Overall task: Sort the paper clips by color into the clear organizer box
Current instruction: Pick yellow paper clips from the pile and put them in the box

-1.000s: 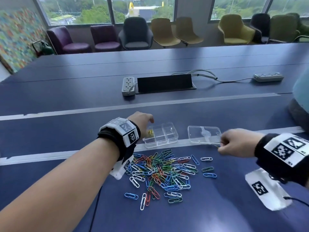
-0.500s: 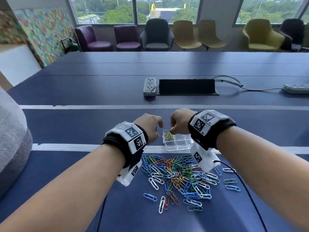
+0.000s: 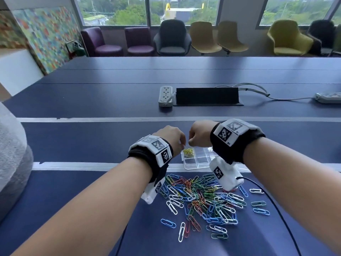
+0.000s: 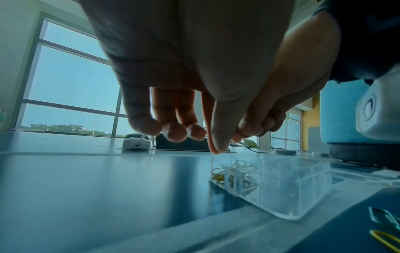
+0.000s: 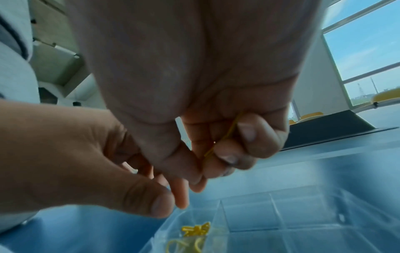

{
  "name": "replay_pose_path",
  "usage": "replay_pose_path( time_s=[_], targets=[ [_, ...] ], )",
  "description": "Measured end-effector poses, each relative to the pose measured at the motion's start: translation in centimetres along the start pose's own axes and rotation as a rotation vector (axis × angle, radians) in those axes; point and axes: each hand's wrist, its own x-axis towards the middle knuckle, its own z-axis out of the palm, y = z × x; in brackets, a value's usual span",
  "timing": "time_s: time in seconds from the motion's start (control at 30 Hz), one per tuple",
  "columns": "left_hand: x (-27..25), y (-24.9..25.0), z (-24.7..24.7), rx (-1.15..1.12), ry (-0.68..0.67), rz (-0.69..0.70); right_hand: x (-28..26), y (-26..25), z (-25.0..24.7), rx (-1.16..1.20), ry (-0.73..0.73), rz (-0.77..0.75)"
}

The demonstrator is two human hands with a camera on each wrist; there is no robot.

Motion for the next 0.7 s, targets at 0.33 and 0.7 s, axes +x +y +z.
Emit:
replay_pose_path(
  time_s=[0.33,0.7],
  targets=[
    [1.8,2.1,0.8,0.179,-0.031,-0.039,-0.1,1.7,1.7,0.078,-0.066,0.055],
    [2.0,1.5,0.8,0.014,-0.037,0.023,-0.4,2.1,2.4,0.145,-0.039,0.042]
  ],
)
